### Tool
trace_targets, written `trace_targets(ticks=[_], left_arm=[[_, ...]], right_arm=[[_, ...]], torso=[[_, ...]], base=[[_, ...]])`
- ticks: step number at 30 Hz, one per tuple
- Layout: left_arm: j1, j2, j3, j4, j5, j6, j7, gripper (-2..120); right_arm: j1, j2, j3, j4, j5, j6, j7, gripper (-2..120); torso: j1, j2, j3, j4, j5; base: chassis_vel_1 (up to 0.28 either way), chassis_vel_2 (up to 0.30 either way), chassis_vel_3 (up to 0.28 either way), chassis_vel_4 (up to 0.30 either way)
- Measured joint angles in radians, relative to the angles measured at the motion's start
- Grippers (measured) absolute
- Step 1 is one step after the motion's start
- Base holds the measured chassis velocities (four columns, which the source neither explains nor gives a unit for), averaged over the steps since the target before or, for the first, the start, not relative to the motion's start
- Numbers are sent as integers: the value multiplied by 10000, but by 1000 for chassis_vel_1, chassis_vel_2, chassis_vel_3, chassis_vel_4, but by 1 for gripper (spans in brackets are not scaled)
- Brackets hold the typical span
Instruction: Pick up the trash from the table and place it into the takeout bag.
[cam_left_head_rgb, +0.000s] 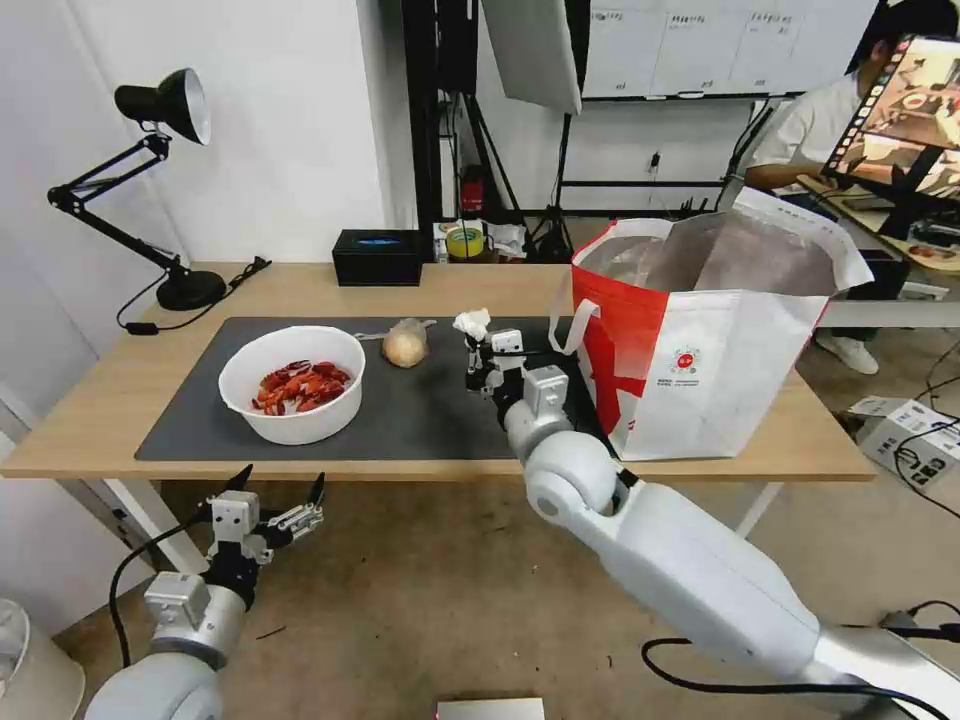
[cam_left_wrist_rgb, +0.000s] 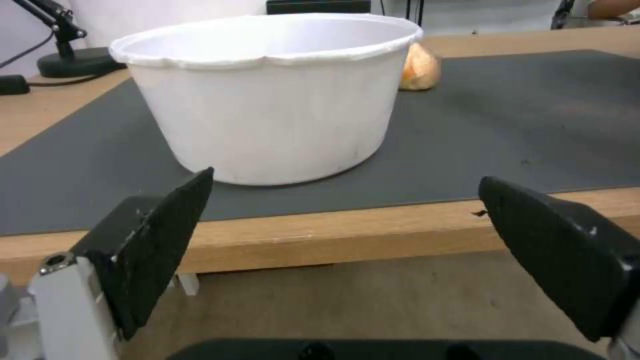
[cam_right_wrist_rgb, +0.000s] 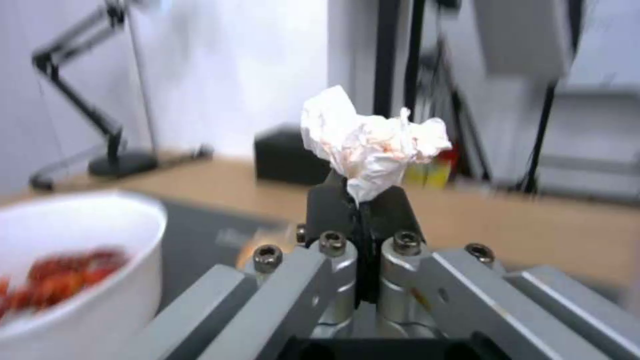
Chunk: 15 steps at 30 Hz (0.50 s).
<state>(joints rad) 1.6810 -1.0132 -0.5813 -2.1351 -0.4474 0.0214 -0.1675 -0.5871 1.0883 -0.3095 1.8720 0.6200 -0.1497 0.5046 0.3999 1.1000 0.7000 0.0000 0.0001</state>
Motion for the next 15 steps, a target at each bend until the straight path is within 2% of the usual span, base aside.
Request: trace_targets(ticks=[5, 9, 15], left_arm=[[9, -29, 42, -26, 47, 0, 0, 100], [-15, -24, 49, -51, 49, 0, -1, 100], [-8, -41, 72, -110, 52, 0, -6, 100]], right_arm=[[-142, -584, 807, 528, -894, 975, -29, 0], [-123, -1135, 1284, 715, -923, 1456, 93, 0], [-25, -1601, 1957, 802, -422, 1512, 252, 0]], torso=[[0, 0, 0, 1, 0], [1, 0, 0, 0, 1], [1, 0, 0, 0, 0]], base=[[0, 0, 0, 0], [0, 0, 0, 0], [0, 0, 0, 0]])
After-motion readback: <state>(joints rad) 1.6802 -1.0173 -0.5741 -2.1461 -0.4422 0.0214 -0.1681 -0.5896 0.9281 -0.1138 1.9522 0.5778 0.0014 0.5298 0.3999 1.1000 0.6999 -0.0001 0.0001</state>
